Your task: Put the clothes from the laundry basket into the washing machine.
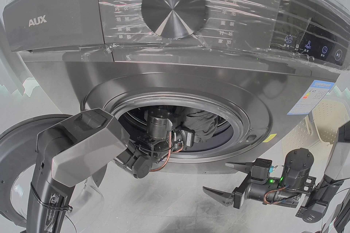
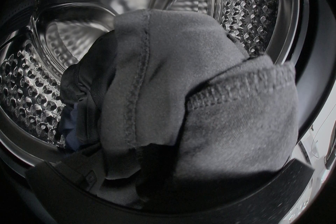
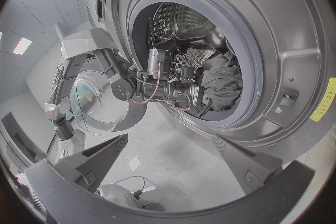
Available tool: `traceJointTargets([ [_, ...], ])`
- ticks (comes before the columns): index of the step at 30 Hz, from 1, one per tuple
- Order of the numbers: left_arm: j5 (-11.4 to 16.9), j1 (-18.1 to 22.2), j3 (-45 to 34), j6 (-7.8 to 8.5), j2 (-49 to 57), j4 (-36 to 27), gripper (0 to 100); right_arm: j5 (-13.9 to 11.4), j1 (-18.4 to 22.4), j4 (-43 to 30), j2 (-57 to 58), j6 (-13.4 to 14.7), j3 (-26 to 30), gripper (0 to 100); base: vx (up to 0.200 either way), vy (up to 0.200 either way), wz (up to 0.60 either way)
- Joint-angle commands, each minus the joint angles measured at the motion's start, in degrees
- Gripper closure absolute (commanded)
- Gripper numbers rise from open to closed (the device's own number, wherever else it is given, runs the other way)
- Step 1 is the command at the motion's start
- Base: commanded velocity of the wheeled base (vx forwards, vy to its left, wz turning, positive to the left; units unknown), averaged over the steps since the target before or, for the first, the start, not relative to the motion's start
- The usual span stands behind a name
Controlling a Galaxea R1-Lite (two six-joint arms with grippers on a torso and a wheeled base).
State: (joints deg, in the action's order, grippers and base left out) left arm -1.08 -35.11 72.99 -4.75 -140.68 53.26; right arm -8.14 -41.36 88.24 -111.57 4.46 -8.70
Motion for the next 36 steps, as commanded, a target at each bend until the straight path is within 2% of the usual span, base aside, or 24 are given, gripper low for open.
traceJointTargets([
  [1,-0.06,0.39,0.05,0.54,-1.26,-1.14,100,-0.03,-0.03,0.01,-0.14,0.02,-0.08,0,0.000,0.000,0.00],
  [6,-0.23,0.83,3.48,0.80,-3.02,-1.93,100,-0.03,-0.03,0.01,-0.23,0.02,-0.08,0,0.000,0.000,0.00],
  [8,-1.46,1.45,9.72,0.36,-5.22,-2.02,100,-0.03,-0.03,0.01,-0.23,0.02,-0.08,0,0.000,0.000,0.00],
  [11,-3.57,2.41,14.73,0.10,-7.33,-1.84,100,-0.03,-0.03,0.01,-0.23,0.02,-0.08,0,0.000,0.000,0.00],
  [16,-7.00,3.73,25.80,-1.31,-11.64,-0.97,100,-0.03,0.05,0.01,-0.23,0.11,-0.26,0,0.000,0.000,0.00],
  [17,-7.00,3.73,25.80,-1.31,-11.64,-0.97,100,-0.03,0.05,0.01,-0.23,0.11,-0.26,0,0.000,0.000,0.00],
  [18,-8.76,4.35,32.66,-1.57,-14.18,-0.79,100,-0.03,0.05,0.01,-0.23,0.02,-0.35,0,0.000,0.000,0.00],
  [21,-10.43,4.79,40.75,-1.57,-17.26,-0.97,100,-0.03,0.05,0.01,-0.23,0.11,-0.44,0,0.000,0.000,0.00],
  [29,-11.04,4.96,41.61,-1.57,-18.31,-0.53,100,-0.03,0.05,0.01,-0.23,0.02,-0.52,0,0.000,0.000,0.00],
  [30,-11.13,4.96,41.61,-1.57,-18.31,-0.44,0,-0.03,0.05,0.01,-0.23,0.11,-0.52,0,0.000,0.000,0.00],
  [36,-11.13,4.35,40.48,-1.66,-17.08,-0.53,0,-0.03,0.14,0.01,-0.14,0.11,-0.52,0,0.000,0.000,0.00],
])
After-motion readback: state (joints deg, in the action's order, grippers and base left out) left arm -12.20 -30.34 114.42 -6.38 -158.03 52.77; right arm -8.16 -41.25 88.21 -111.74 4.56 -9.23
